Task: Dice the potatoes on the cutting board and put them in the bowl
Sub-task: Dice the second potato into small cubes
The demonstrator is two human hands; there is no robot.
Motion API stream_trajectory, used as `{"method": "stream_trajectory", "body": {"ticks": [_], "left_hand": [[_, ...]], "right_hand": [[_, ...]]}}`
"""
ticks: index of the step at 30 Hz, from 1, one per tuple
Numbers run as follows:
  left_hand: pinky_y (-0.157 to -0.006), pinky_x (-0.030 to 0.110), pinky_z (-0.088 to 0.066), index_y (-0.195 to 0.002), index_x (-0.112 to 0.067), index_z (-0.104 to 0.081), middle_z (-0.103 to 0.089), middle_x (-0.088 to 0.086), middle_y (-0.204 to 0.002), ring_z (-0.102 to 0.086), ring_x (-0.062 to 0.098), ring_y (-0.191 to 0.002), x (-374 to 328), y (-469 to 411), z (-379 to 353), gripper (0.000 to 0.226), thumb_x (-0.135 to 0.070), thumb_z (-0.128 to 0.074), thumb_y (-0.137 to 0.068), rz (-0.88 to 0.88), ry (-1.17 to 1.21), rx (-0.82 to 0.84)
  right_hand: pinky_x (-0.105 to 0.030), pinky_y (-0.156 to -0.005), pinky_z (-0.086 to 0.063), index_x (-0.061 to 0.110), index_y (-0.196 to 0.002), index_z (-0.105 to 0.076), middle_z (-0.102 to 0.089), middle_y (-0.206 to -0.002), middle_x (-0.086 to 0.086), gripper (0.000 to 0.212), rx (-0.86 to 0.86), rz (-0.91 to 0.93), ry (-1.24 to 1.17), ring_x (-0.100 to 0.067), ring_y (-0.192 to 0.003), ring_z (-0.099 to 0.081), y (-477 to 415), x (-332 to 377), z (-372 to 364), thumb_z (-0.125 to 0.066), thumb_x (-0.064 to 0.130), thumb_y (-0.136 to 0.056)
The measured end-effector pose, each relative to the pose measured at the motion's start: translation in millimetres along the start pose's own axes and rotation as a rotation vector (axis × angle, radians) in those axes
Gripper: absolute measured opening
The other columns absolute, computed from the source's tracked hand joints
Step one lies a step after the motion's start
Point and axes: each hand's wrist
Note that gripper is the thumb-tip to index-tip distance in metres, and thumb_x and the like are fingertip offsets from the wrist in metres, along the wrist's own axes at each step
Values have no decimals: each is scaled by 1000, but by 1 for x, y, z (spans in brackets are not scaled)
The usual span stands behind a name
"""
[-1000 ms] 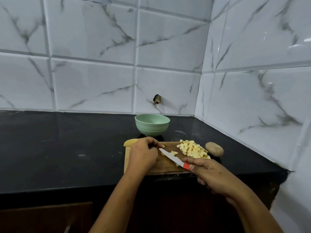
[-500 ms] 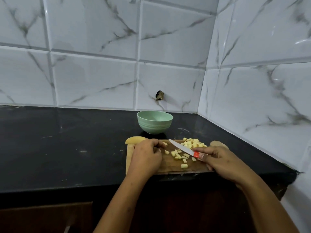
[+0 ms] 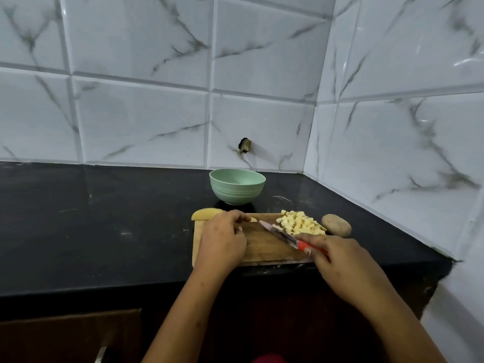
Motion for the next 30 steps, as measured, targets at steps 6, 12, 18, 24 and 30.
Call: {"method": "stream_trajectory", "body": {"ticks": [6,12,18,24,30], "left_hand": [[-65,10,-35,-113,-24,-65,-60,-6,-115,-52,9,-89,0,-5,0,32,-6,-46,-95,-11,-15,70],[-105,25,-27,-127,-23,-56,-51,-3,-131,-38,17,-126,-2,-31,-2,43,-4,-44,-91,-175,-306,215],[-117,43,-10,-131,-19,-48,-51,2,-132,-43,20,-127,-3,-50,-12,37,-13,-37,-96,-218,-718,415],[-100,31,-37,-111,-20,-62,-62,-1,-112,-54,19,-104,1,-44,-17,24,-16,-45,-95,-303,-576,264],[-88,18,-36,-107,-24,-69,-62,-11,-110,-49,7,-105,-2,-36,-13,18,-26,-61,-91,-272,-293,244]], "right_hand": [[-18,-55,-44,50,-132,-48,-58,-82,17,35,-55,-16,-53,-3,-65,-55,1,5,-5,-42,37,-100],[-23,-62,-46,47,-134,-47,-61,-102,8,36,-55,-79,4,-6,-69,-49,-8,6,-11,-39,35,-102],[-23,-66,-49,43,-133,-50,-64,-103,8,36,-73,-47,-39,-7,-78,-56,-2,19,-15,-38,31,-101],[-29,-76,-51,38,-141,-38,-58,-115,1,41,-15,-125,66,-16,-97,-58,-14,19,-18,-36,27,-101],[-24,-71,-48,41,-144,-35,-63,-113,8,42,-129,-54,-18,-8,-93,-58,1,21,-23,-34,32,-103]]}}
Point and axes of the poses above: each hand's wrist, its own y-axis away from the middle knuckle, its own z-axis out of the back of the hand, x = y × z
